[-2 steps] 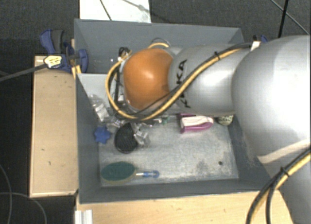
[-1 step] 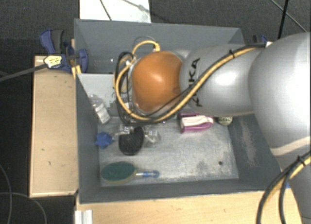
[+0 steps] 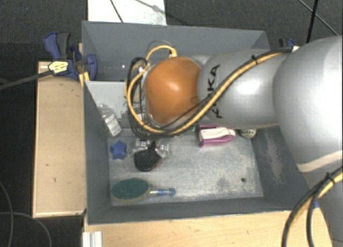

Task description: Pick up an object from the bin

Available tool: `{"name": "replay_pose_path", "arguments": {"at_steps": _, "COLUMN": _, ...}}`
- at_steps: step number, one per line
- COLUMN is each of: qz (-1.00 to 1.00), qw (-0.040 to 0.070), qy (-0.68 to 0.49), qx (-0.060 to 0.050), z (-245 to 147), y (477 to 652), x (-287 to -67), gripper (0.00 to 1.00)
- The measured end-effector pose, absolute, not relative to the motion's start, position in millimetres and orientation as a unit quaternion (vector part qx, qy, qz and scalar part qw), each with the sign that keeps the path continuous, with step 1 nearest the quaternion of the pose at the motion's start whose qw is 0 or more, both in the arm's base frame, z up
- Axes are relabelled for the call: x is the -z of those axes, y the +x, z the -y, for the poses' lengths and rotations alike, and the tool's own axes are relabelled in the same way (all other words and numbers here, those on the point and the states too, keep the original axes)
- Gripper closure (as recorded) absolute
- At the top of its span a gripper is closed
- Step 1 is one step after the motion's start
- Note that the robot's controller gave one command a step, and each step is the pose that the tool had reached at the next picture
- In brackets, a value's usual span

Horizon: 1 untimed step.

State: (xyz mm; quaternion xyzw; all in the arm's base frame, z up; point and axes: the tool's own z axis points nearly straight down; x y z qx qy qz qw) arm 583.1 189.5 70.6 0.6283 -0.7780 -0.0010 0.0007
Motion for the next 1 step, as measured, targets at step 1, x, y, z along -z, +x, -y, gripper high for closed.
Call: {"name": "replay_pose_path", "arguments": {"at_steps": 1, "qz": 0.781, "qw": -0.005, "qy": 0.625, "qx": -0.001, "z": -190.5, "y": 585.1, "x": -180.4, "gripper": 1.0}}
